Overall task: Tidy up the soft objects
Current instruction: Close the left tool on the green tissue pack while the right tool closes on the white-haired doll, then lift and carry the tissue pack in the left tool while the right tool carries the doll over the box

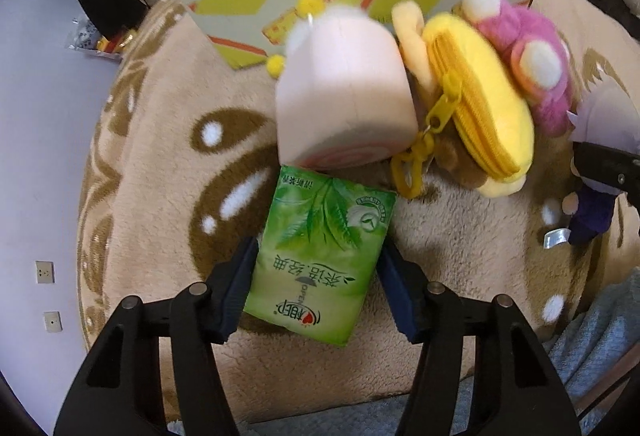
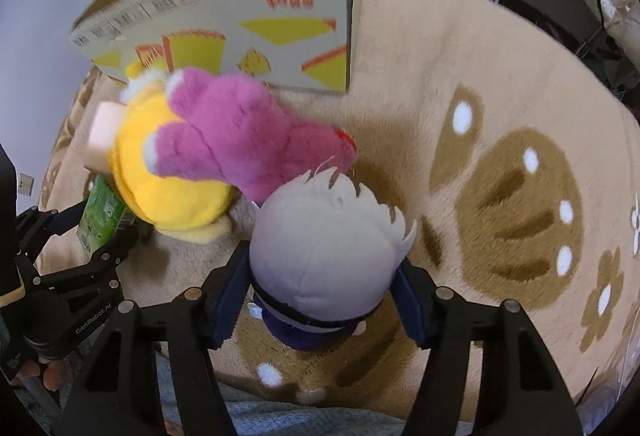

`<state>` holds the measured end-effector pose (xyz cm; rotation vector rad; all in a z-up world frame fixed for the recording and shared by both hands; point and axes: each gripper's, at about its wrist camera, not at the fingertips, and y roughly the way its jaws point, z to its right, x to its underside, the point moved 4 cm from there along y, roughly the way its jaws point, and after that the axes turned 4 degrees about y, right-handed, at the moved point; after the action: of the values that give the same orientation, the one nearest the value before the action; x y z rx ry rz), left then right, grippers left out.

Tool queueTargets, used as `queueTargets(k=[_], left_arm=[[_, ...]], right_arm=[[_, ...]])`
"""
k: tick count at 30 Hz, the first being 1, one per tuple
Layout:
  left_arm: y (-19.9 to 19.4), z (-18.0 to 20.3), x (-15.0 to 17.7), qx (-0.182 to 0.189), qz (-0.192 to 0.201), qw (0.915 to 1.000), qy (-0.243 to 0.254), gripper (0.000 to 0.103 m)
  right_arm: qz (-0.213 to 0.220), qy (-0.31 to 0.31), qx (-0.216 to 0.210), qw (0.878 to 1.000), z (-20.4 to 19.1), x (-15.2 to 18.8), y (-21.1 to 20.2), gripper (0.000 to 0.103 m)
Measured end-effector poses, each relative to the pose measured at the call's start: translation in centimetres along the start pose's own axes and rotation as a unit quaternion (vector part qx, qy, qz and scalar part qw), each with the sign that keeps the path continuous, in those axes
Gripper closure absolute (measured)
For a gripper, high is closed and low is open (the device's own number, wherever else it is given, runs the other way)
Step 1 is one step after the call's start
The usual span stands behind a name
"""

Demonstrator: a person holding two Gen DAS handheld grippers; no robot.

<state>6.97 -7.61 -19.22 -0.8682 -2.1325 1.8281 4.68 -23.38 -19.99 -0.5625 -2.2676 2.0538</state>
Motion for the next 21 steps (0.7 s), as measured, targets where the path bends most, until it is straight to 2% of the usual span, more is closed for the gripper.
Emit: queueTargets(k=[4,9,15,21], left_arm=[[-2.1,-0.7,0.6,-0.019,0.032,0.9992,-0.015,0.044],[-5.5,-1.8,1.0,-0.031,0.091,0.9945,-0.040,0.044],[-9.0,-2.6,1.4,-0.036,0.164,0.9843,-0.054,0.044],[-11.6,-2.2,2.0,-0.051,0.214,0.9744,-0.048,0.044]], right_arm=[[0.032,0.003,-0.014,0.999,-0.3,-0.2,-1.8,0.034],[0.091,0.003,-0.025,0.996,-0.2,-0.5,-5.2,0.034],[0.140,-0.001,-0.013,0.990,-0.1,-0.1,-8.1,0.034],[0.201,0.002,-0.015,0.979,0.8,1.5,-11.3,0.034]])
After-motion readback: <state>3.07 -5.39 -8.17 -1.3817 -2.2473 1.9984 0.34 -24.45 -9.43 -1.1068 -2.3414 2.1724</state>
